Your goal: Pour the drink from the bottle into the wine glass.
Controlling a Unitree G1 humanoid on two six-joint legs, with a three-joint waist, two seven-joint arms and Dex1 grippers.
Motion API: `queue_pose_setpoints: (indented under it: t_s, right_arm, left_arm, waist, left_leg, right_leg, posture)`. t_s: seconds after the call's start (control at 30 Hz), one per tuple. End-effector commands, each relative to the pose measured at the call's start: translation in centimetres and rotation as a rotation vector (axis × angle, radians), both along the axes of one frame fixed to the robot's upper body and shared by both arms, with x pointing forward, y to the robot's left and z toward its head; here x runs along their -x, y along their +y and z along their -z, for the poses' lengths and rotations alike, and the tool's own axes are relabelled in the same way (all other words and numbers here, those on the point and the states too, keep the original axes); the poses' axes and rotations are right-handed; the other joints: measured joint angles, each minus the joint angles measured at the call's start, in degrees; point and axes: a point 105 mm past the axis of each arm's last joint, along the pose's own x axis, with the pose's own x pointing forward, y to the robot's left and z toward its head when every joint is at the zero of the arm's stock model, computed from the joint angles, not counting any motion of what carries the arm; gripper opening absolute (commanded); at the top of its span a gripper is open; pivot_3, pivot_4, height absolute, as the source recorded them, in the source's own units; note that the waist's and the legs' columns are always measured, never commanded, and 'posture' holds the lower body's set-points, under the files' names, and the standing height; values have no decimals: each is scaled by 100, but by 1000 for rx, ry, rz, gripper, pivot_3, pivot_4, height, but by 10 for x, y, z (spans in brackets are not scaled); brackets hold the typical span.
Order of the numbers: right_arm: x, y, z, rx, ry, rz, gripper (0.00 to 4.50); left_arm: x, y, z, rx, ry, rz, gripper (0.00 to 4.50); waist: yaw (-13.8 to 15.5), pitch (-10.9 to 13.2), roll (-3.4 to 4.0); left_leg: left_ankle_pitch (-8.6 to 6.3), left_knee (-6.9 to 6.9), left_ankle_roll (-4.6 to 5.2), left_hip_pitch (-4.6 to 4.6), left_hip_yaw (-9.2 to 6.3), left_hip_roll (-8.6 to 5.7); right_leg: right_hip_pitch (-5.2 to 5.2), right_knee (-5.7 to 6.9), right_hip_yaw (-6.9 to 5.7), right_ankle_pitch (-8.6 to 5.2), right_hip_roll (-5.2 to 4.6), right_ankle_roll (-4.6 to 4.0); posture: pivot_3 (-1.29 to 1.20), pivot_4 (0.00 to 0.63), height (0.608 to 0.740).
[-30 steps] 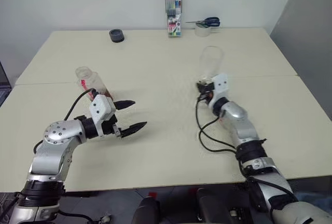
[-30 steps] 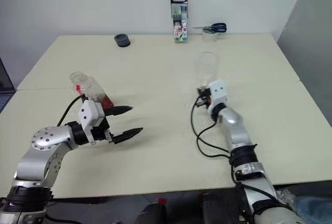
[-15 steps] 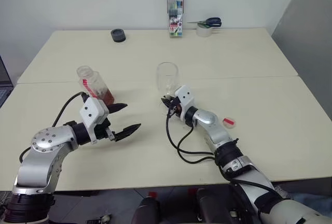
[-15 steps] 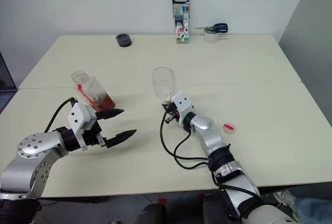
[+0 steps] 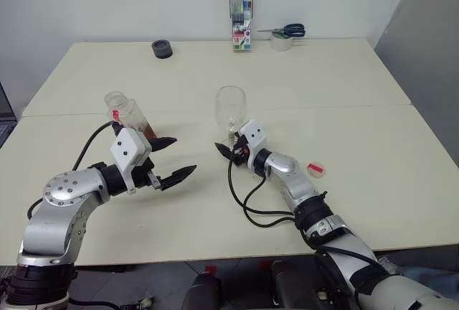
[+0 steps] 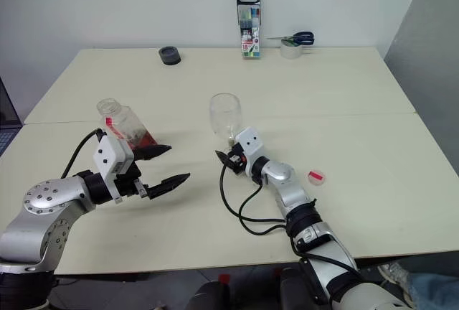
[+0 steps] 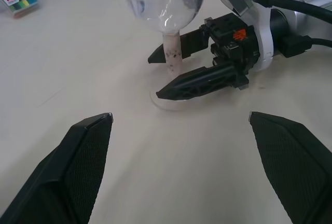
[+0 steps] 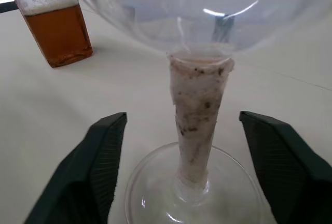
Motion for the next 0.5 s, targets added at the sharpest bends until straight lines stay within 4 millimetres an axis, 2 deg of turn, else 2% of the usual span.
queue_pose_setpoints:
  t_s: [0.03,0.5]
  right_arm:
    - [3,3,-15,-31,-41,-25,4485]
    - [12,-10,-18,-26,-40,-28,4485]
  left_arm:
    - [1,-5,-15,5,-66,17,4500]
    - [-2,-11,-19,32,-86,21,4500]
  waist:
    - [0,0,0]
    - [3,0,0]
  left_leg:
    - [0,0,0,0,0,0]
    - [0,0,0,0,-1,0]
  right_leg:
    - [0,0,0,0,0,0]
    - [0,0,-1,0,0,0]
  posture:
    - [0,150,740]
    - [0,150,740]
